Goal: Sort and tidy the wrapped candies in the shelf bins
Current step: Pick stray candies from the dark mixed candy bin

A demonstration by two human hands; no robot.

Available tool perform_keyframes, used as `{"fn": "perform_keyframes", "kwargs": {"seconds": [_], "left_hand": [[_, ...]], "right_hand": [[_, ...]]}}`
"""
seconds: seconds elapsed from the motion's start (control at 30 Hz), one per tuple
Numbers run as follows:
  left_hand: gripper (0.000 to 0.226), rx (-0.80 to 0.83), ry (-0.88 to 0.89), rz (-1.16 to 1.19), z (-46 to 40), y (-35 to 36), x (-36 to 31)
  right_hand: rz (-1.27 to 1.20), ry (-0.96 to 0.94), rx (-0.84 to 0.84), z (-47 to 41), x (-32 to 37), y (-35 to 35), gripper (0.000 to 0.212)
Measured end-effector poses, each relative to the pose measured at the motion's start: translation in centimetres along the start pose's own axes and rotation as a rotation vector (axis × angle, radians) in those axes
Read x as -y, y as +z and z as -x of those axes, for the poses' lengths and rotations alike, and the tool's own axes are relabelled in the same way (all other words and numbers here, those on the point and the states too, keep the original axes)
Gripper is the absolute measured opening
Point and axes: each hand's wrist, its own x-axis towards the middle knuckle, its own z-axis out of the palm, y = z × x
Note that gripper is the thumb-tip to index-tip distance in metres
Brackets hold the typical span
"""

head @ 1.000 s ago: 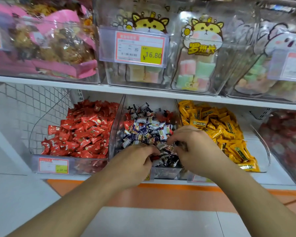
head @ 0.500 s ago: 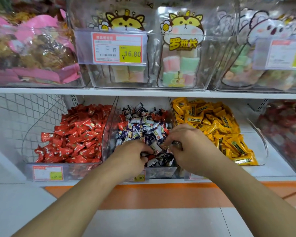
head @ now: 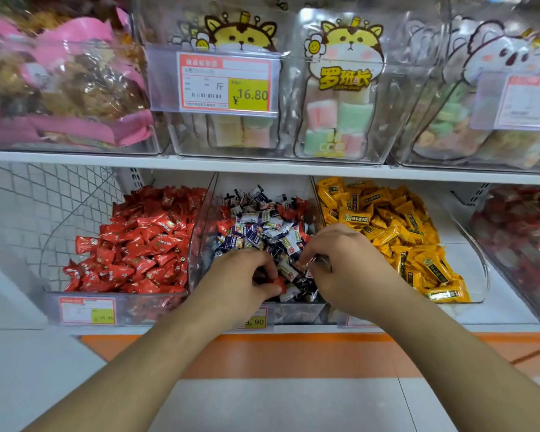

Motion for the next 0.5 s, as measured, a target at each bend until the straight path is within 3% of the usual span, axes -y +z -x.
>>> {"fn": "perform_keyframes", "kwargs": {"seconds": [0.27,0.5], "left_hand": [[0.017,-0.254,0.000,0.314,2.1,-3.3,-1.7],[0.014,-0.527,-0.076,0.149,3.2,-9.8,2.3]], "right_hand": [[0.000,0.001,-0.103,0.1,0.7,0.1,0.026],[-0.007,0.039,-0.067,-0.1,1.8,0.9,0.027]]}}
